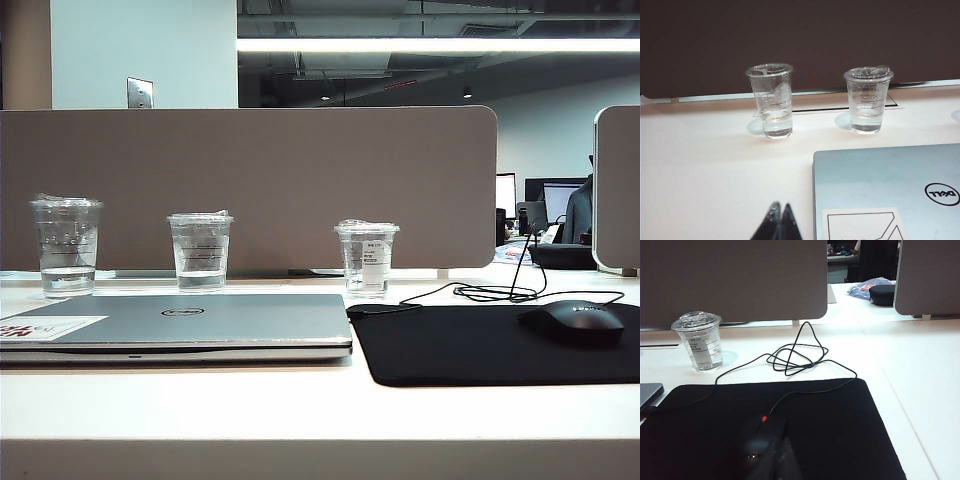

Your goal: Pick up the coffee cup on the right and place it on the right side of the laptop.

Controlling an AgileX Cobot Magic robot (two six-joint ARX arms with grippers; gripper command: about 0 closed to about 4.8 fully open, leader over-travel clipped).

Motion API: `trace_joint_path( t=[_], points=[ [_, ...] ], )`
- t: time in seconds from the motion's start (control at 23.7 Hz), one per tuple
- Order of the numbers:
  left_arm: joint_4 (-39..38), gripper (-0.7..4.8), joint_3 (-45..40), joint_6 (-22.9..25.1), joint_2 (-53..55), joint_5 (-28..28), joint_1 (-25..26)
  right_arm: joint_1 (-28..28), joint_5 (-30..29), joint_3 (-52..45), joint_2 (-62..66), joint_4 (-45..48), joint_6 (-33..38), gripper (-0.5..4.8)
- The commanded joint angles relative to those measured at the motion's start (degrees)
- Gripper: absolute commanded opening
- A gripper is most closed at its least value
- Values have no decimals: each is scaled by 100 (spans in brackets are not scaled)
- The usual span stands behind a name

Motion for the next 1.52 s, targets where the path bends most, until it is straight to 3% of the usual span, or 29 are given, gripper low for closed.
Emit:
trace_joint_path(
  t=[0.04, 0.34, 0.46, 0.72, 0.89, 1.1, 1.35, 1.52],
  points=[
    [20, -6, 22, -17, 2, 2, 13, 4, -7, -33, -11, 101, 13, -7],
    [35, -6, 28, -48, 2, 2, 13, 4, -201, -31, -11, 111, 17, -8],
    [39, -6, 210, -498, 2, 0, 13, 4, -306, 127, -11, 142, 177, -9],
    [22, -6, 1019, -859, 205, 52, 11, 4, -306, 1078, 487, 107, 179, -9],
    [46, -6, 1731, -1073, 1209, 872, 7, 7, -669, 1836, 1602, 389, 140, -8],
    [254, -5, 2752, -1075, 2774, 1873, -33, 11, -1425, 2216, 3263, 1666, 142, -8],
    [-90, -6, 3816, -1244, 4039, 1908, -793, 210, -1513, 2520, 4839, 2870, 140, -8],
    [-704, -6, 4695, -1268, 4979, 1480, -1729, 732, -1510, 2677, 6048, 3626, -9, -8]
  ],
)
